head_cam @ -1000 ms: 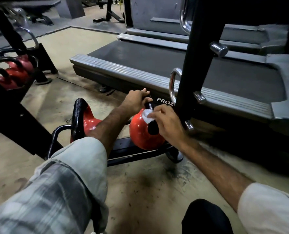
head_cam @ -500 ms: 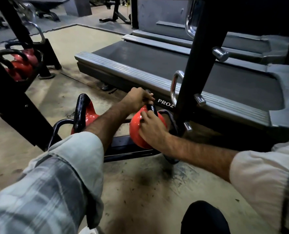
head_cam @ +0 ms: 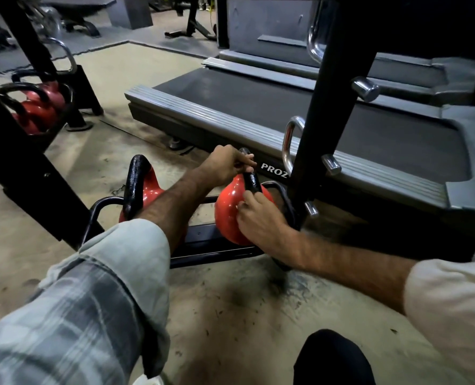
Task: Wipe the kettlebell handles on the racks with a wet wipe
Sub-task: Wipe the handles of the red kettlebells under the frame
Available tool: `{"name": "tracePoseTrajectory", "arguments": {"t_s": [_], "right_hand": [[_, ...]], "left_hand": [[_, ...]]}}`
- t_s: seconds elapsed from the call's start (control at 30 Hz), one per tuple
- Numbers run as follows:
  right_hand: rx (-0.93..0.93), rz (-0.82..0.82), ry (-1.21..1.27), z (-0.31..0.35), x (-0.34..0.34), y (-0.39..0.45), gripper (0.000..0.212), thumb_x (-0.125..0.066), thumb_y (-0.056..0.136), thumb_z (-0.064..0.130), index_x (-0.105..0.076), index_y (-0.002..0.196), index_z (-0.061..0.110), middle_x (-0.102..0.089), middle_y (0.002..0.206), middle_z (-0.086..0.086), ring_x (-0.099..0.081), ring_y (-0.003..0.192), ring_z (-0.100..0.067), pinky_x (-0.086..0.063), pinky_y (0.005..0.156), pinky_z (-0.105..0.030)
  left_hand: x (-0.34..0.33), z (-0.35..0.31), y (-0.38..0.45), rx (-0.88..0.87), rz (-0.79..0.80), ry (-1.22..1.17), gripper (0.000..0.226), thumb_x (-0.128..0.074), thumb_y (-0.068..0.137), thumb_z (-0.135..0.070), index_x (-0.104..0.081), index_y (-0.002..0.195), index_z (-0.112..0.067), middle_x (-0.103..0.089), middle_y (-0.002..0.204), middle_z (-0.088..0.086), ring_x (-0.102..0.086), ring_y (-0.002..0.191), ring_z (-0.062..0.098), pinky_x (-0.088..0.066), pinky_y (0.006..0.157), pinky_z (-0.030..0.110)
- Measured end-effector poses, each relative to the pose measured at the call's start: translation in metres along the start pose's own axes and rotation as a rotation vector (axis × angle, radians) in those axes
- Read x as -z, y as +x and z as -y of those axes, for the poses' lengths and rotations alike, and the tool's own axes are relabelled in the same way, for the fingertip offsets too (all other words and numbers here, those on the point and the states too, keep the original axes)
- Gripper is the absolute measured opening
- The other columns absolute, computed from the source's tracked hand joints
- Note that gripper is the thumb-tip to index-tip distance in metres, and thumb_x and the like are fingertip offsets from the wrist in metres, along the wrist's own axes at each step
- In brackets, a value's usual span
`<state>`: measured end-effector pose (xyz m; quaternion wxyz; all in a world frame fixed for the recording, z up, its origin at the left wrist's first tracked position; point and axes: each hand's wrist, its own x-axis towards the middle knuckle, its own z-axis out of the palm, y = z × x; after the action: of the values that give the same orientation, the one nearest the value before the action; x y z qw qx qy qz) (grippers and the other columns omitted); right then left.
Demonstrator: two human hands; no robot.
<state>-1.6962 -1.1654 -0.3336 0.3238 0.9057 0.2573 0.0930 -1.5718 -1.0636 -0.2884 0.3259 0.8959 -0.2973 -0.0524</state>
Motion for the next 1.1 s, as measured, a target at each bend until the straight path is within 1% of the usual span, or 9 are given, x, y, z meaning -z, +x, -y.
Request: {"name": "tracePoseTrajectory", "arguments": {"t_s": [0.07,0.13,0.2,0.33,0.5,0.7,0.8,0.9,1.1], "right_hand": [[-0.025,-0.298,0.159,-0.008,-0.021,-0.012,0.028,-0.049,0.086,0.017,-0.076,0.090,0.017,-0.069,0.089,0.001,-0.055,0.083,-0.025,-0.044,0.067,-0.034],[-0.085,-0.505,0.455,-0.013,-0.036,-0.028,0.033,-0.050,0.084,0.003,-0.072,0.106,0.012,-0.066,0.104,-0.003,-0.057,0.085,-0.025,-0.049,0.069,-0.030],[-0.276,-0.552,0.857,-0.013,-0.037,-0.035,0.033,-0.058,0.077,-0.006,-0.069,0.104,0.010,-0.058,0.111,-0.007,-0.060,0.089,-0.021,-0.050,0.074,-0.022],[-0.819,-0.652,1.393,-0.009,-0.035,-0.028,0.023,-0.064,0.080,-0.001,-0.071,0.083,0.020,-0.061,0.092,0.011,-0.060,0.087,0.001,-0.046,0.078,-0.012],[-1.036,-0.454,1.889,-0.015,-0.058,-0.003,0.025,-0.066,0.083,0.005,-0.071,0.079,0.029,-0.074,0.087,0.007,-0.069,0.089,-0.012,-0.052,0.086,-0.033],[-0.703,0.046,2.185,-0.046,-0.076,-0.002,0.022,-0.058,0.090,-0.003,-0.073,0.097,0.012,-0.072,0.096,-0.011,-0.067,0.087,-0.023,-0.053,0.082,-0.032],[-0.696,0.116,2.213,-0.055,-0.076,-0.002,0.028,-0.052,0.091,-0.009,-0.070,0.093,0.011,-0.068,0.076,-0.002,-0.062,0.063,-0.007,-0.047,0.054,-0.014],[-0.743,0.207,2.143,-0.058,-0.067,0.012,0.028,-0.047,0.093,-0.006,-0.069,0.086,0.010,-0.064,0.080,-0.009,-0.059,0.057,-0.010,-0.046,0.047,-0.018],[-0.710,0.279,2.032,-0.057,-0.057,0.029,0.037,-0.036,0.091,-0.012,-0.064,0.079,0.008,-0.062,0.078,-0.014,-0.060,0.068,-0.022,-0.054,0.068,-0.033]], "left_hand": [[-0.001,-0.001,0.000,0.005,-0.009,0.000,0.028,-0.070,0.083,-0.011,-0.069,0.111,-0.010,-0.062,0.126,0.009,-0.052,0.123,0.011,-0.037,0.109,0.024],[-0.002,-0.002,0.000,0.006,0.001,-0.016,0.028,-0.070,0.083,-0.010,-0.069,0.111,-0.009,-0.062,0.126,0.009,-0.052,0.124,0.012,-0.038,0.107,0.024],[0.000,0.000,0.000,0.004,0.007,-0.019,0.028,-0.069,0.083,-0.008,-0.069,0.111,-0.009,-0.062,0.126,0.009,-0.051,0.124,0.011,-0.039,0.107,0.024],[-0.004,0.001,-0.002,-0.031,-0.003,0.022,0.029,-0.068,0.085,-0.016,-0.069,0.113,-0.008,-0.061,0.127,0.010,-0.049,0.127,0.010,-0.035,0.109,0.023],[-0.010,0.002,-0.007,-0.022,-0.002,0.096,0.041,-0.067,0.086,-0.034,-0.063,0.123,-0.016,-0.048,0.141,0.003,-0.042,0.132,0.010,-0.031,0.113,0.028],[-0.018,-0.003,-0.016,-0.022,-0.032,0.165,0.053,-0.063,0.086,-0.042,-0.054,0.133,-0.019,-0.036,0.149,-0.005,-0.033,0.137,0.009,-0.024,0.114,0.024],[-0.021,-0.004,-0.016,-0.006,-0.038,0.173,0.053,-0.061,0.088,-0.039,-0.051,0.135,-0.018,-0.034,0.150,-0.004,-0.030,0.139,0.011,-0.022,0.114,0.023],[-0.024,-0.007,-0.015,-0.002,-0.032,0.219,0.052,-0.059,0.091,-0.036,-0.049,0.138,-0.015,-0.032,0.152,0.000,-0.029,0.140,0.014,-0.021,0.112,0.023],[-0.022,-0.004,-0.012,-0.015,0.006,0.258,0.053,-0.058,0.091,-0.037,-0.047,0.139,-0.016,-0.030,0.153,-0.001,-0.028,0.141,0.018,-0.024,0.115,0.029]]}}
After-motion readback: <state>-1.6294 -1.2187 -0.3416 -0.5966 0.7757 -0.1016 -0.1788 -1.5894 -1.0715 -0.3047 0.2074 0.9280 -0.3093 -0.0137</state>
